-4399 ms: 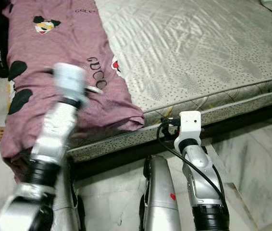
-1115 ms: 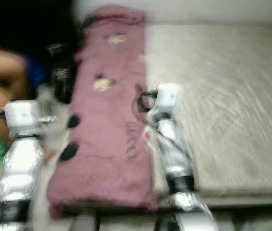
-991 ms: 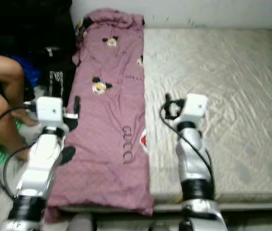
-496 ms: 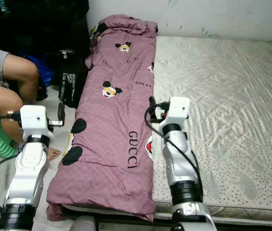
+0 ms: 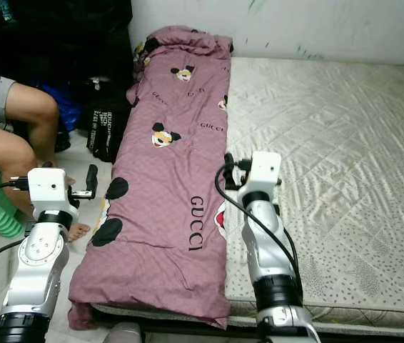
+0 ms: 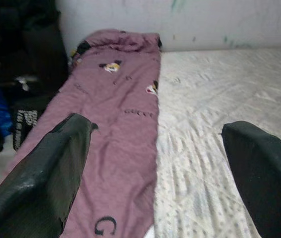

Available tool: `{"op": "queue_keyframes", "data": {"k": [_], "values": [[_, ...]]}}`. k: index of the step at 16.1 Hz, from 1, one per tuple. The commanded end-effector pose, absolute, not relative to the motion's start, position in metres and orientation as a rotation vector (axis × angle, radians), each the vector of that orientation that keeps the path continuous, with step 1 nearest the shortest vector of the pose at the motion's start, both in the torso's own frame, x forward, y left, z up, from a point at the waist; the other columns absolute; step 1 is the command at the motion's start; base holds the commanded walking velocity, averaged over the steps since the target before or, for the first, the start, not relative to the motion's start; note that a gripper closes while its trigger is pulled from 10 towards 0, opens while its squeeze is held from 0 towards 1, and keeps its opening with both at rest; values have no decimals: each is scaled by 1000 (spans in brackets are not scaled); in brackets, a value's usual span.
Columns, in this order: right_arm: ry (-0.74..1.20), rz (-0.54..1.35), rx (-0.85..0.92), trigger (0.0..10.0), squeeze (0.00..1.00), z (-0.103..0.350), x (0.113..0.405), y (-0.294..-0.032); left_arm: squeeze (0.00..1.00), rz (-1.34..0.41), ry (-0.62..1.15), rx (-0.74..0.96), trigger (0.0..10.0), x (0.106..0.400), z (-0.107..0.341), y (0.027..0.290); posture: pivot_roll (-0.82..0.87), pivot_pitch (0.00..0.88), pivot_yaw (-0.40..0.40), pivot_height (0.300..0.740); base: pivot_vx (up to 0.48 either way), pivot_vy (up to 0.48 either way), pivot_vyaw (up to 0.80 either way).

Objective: Clean up the room

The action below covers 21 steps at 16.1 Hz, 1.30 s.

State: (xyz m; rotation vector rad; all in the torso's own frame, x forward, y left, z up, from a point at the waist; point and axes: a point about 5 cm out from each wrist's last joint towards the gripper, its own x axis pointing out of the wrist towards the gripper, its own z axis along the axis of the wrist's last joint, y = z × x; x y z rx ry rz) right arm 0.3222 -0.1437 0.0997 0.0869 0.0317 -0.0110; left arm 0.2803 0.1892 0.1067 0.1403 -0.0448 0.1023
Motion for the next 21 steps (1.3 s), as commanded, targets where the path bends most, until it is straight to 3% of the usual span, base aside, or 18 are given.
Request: {"op": "queue_keyframes", "data": {"k": [1, 8, 17, 21], "values": [[21, -26, 84, 10000, 0, 104, 322, -146, 0, 87, -37, 135, 10000, 279, 107, 189, 51, 0, 11, 740, 0, 0, 0], [84, -51, 45, 10000, 0, 80, 314, -152, 0, 27, 70, 51, 10000, 277, 77, 188, 47, 0, 22, 740, 0, 0, 0], [94, -47, 47, 10000, 0, 73, 311, -150, 0, -21, 52, 60, 10000, 277, 76, 180, 45, 0, 29, 740, 0, 0, 0], [81, -54, 55, 10000, 0, 72, 307, -151, 0, -31, 47, 62, 10000, 274, 76, 178, 45, 0, 32, 740, 0, 0, -594]]}}
